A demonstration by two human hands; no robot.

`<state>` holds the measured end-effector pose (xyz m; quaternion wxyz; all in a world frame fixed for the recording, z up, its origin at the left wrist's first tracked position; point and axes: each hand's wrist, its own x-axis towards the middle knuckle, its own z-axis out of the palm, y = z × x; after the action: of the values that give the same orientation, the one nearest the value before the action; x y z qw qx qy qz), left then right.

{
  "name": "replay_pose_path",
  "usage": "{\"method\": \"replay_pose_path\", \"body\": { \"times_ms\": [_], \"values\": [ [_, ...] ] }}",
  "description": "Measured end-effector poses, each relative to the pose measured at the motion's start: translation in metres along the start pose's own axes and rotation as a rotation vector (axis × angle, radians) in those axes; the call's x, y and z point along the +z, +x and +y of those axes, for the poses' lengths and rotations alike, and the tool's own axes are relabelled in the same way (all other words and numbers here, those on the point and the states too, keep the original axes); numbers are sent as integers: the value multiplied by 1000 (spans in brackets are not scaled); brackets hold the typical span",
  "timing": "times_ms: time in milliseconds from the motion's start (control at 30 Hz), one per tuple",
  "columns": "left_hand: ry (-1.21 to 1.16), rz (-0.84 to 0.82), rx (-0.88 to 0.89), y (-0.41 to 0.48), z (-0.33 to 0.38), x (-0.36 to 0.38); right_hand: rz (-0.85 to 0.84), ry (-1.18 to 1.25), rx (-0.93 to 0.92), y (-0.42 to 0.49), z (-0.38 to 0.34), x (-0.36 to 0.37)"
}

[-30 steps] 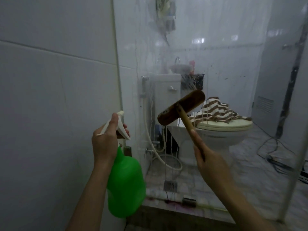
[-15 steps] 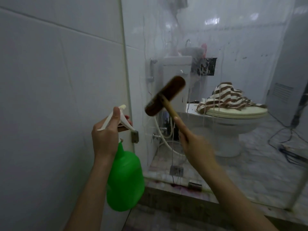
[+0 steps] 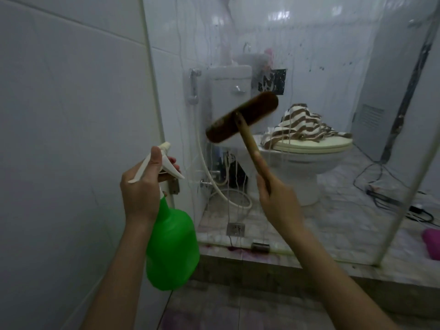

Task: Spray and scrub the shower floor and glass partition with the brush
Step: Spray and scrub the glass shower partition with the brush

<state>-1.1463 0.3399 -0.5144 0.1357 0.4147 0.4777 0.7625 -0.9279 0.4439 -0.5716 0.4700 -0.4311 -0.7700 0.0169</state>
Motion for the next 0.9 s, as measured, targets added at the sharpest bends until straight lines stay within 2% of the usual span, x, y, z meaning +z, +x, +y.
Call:
{"method": "replay_pose_path", "body": {
  "times_ms": [100,233,300,500,600,733,900],
  "values": [
    [-28,0,-21,1,2,7,79,82,-10,28,-16,-4],
    [-33,-37,-23,-2,7,19,28,52,153,-71,33,-11],
    [-29,-68,-19,-3,11,27,14,65,184,-87,37,-21],
    [-44,-105,-39,9,37,71,256,152,72,59,-2,-67],
    [-80,-155,-31,16,44,94,241,113,64,26,24,-73],
    [-145,-171,-32,6,41,112,151,125,185,-51,48,-71],
    [-229,-172,-39,-14,26,126,306,142,68,53,34,-108]
  ]
}}
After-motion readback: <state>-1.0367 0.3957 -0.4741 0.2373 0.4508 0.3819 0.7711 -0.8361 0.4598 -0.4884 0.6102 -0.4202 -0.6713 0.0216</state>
